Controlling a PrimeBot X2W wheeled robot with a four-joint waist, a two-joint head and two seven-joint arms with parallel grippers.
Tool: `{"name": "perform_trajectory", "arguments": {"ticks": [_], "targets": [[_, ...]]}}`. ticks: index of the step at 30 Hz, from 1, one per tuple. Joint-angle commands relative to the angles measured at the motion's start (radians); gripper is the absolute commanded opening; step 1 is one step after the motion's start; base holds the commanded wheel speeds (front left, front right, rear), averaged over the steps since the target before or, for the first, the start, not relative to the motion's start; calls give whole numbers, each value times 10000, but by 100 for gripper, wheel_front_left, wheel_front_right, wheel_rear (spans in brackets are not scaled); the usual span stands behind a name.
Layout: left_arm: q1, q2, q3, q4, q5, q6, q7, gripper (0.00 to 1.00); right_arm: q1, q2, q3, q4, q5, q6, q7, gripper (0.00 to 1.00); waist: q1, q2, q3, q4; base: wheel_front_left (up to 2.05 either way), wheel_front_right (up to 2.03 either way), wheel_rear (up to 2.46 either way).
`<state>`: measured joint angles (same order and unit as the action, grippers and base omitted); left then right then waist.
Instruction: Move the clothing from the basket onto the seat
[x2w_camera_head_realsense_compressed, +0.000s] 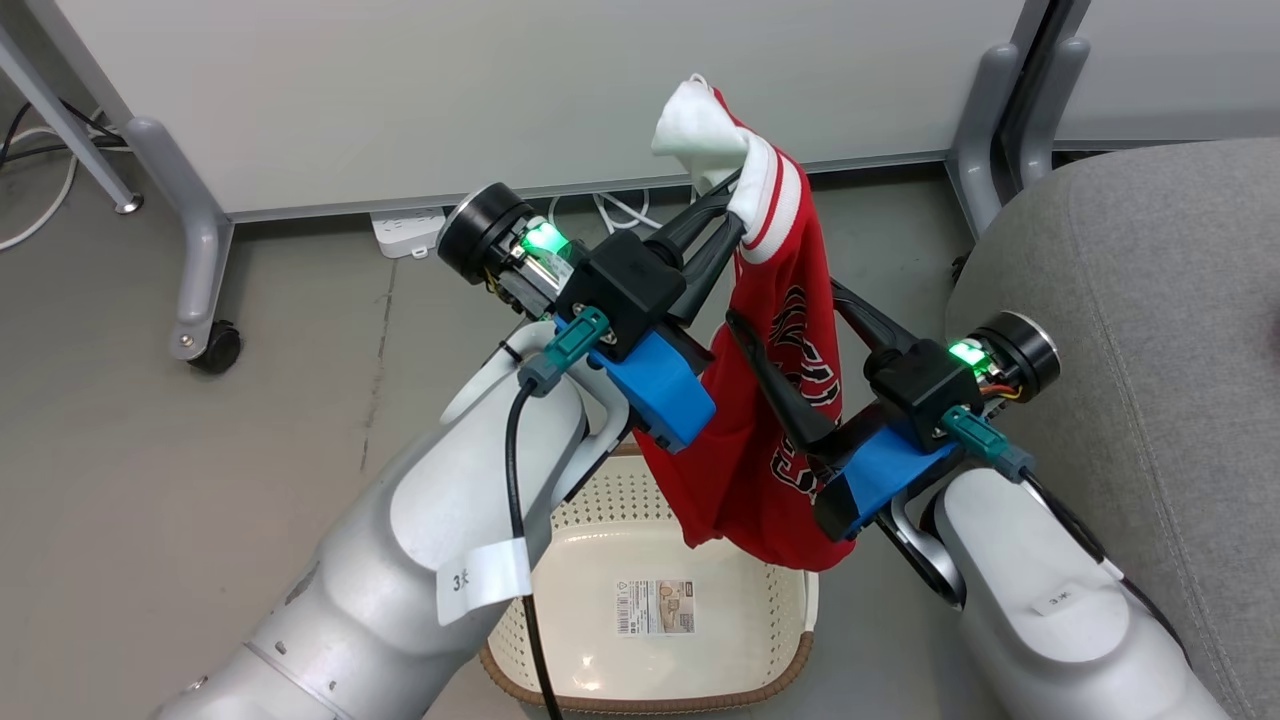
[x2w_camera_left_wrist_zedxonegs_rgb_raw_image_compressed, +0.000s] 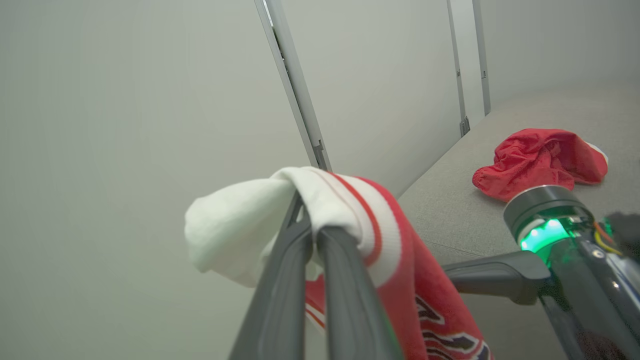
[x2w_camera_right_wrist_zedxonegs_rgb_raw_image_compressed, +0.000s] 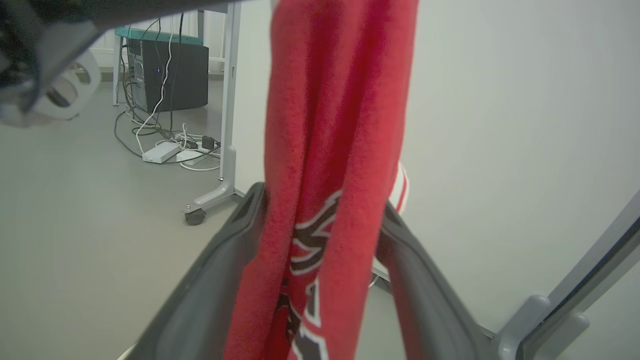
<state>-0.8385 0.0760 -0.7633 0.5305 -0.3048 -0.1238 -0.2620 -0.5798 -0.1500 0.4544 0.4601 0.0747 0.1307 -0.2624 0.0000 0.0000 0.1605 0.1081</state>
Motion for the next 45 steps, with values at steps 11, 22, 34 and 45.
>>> {"name": "perform_trajectory", "arguments": {"ticks": [11,22,34,45], "targets": [[7,-56,58,-51,120,-41,-43,0,-470,288,101,875,175,1,-37,0,0,0,35,69,0,0,0],[67,-66,103,6,157,-65,-43,0,-358,247,153,756,244,1,-37,0,0,0,-11,16,0,0,0],[74,-74,170,132,333,-36,-36,100,-308,246,132,625,329,1,-37,0,0,0,11,-21,0,0,0],[151,-19,207,228,424,-43,-36,100,-254,248,-103,362,375,1,-38,0,0,0,258,-295,0,0,0]]}}
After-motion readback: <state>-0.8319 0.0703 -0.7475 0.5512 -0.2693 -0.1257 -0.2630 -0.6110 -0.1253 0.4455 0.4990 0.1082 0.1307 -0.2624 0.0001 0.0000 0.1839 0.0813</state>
